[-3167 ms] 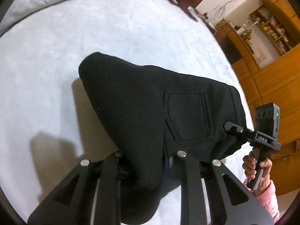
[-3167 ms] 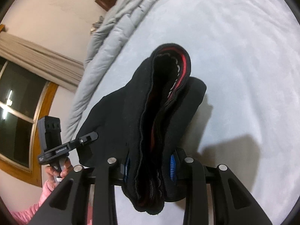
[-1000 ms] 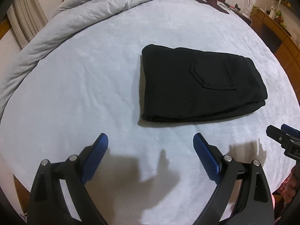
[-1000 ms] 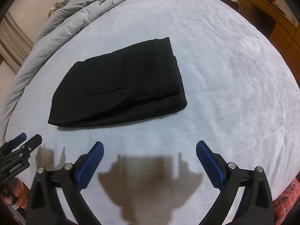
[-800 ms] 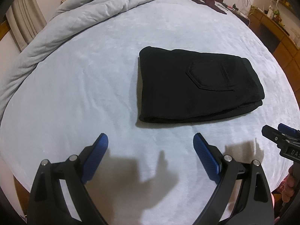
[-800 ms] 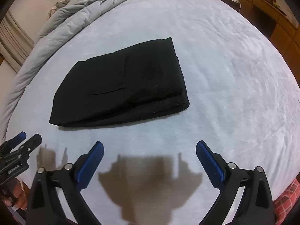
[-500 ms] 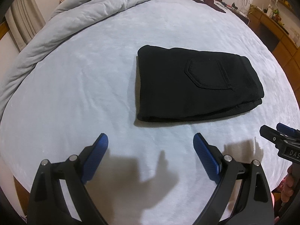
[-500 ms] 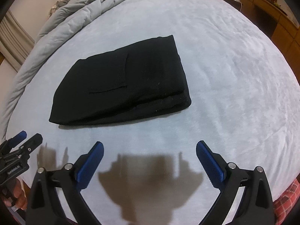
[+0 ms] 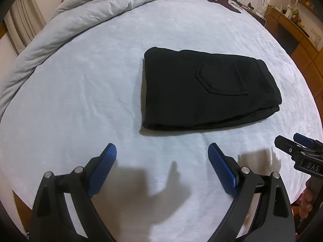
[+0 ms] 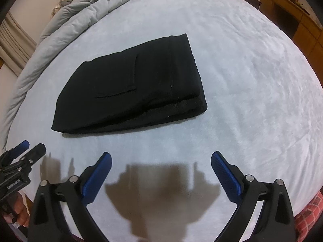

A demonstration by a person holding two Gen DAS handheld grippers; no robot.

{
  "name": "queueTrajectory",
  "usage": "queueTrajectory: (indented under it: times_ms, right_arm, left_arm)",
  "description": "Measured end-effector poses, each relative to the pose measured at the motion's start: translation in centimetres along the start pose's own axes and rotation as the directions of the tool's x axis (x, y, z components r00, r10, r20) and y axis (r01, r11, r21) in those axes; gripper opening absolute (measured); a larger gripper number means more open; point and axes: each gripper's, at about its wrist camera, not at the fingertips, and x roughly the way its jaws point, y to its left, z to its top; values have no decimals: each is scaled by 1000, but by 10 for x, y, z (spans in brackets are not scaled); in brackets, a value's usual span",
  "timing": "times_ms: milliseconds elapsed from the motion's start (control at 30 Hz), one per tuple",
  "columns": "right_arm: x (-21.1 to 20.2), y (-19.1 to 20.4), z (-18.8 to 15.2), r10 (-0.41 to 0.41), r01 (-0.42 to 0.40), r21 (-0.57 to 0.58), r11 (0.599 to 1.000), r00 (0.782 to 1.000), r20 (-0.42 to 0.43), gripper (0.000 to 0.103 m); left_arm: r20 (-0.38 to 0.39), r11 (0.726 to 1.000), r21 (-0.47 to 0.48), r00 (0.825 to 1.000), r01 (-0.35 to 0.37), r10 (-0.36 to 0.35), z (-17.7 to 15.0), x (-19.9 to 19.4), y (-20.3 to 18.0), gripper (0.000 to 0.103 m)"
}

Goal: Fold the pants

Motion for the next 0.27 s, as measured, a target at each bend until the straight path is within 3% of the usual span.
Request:
queueTrajectory:
  times_ms: [267]
  right_arm:
    - [3,-3,0,3,-3,6,1000,1000,-8,99]
  left_arm:
    - [-6,1000,2,1000,-2,2,0,1,-3,92]
